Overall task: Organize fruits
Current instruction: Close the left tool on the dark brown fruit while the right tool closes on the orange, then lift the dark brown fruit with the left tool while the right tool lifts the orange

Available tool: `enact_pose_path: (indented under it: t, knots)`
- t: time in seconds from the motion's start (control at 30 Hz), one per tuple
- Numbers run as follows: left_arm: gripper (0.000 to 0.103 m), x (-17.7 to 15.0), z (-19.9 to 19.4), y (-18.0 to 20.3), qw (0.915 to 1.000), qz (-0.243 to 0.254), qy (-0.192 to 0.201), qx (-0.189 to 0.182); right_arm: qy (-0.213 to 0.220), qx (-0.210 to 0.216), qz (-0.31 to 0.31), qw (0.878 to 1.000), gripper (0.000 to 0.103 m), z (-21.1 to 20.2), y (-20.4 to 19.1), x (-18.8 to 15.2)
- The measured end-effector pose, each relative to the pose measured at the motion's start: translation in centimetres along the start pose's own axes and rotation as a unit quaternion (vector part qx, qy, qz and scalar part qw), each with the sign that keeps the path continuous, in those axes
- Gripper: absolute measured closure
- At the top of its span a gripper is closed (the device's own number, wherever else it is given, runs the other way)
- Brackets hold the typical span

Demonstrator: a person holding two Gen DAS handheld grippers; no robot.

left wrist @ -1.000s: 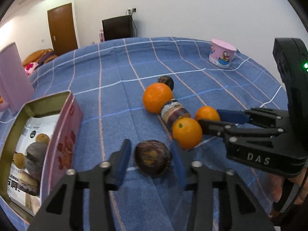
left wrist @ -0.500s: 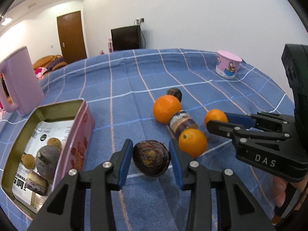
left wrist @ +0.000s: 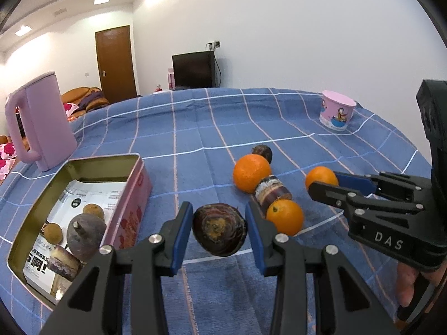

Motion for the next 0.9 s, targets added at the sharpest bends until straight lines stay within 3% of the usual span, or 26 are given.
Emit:
enact_pose_path:
  t: [0.9]
  knots:
    - [0.063, 0.4, -1.8, 0.0, 0.9985, 0.005, 0.052, 0.019, 0.049, -0.003, -0.008, 0.999, 0.069, -1.8, -0.3, 0.6]
Point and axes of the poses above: each gripper's, at about its wrist camera, not at the fingertips, and z roughly the way its jaws point, y to its right, x to its top, the point moved 5 cm from there along z, roughly the way its jaws point, and after that the axes turned 5 degrees about y, right-handed, at the moved point
